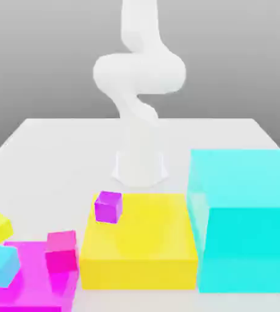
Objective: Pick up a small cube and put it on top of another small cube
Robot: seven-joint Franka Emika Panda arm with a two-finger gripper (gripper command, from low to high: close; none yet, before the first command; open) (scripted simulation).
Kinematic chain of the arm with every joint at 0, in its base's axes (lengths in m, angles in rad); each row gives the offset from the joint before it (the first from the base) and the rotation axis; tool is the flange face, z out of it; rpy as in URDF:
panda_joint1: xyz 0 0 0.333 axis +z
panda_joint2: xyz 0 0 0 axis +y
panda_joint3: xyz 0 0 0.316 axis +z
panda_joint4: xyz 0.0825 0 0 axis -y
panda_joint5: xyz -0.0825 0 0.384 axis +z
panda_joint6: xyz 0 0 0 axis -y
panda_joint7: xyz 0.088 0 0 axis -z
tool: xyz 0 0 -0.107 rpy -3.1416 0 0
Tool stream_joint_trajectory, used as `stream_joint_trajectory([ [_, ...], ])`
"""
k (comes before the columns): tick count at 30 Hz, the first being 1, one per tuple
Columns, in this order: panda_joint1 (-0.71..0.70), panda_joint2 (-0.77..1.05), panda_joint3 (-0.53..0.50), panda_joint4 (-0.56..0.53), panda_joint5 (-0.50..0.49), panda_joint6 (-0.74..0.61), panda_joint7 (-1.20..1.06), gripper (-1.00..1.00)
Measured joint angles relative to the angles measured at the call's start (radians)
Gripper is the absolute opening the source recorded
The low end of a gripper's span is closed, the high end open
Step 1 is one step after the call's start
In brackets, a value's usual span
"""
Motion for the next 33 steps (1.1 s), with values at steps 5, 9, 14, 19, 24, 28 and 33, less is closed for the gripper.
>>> stream_joint_trajectory([
  [5,0.039,0.186,-0.162,-0.035,0.106,0.055,-0.123,0.0],
  [9,0.055,0.331,-0.277,-0.063,0.199,0.098,-0.225,0.0],
  [14,0.048,0.516,-0.391,-0.096,0.321,0.147,-0.359,0.0],
  [19,-0.02,0.696,-0.46,-0.13,0.424,0.201,-0.478,0.0],
  [24,-0.097,0.846,-0.495,-0.171,0.457,0.276,-0.548,0.0],
  [28,-0.145,0.937,-0.555,-0.211,0.421,0.355,-0.562,0.0],
  [33,-0.228,1.054,-0.512,-0.205,0.491,0.444,-0.634,0.0],
])
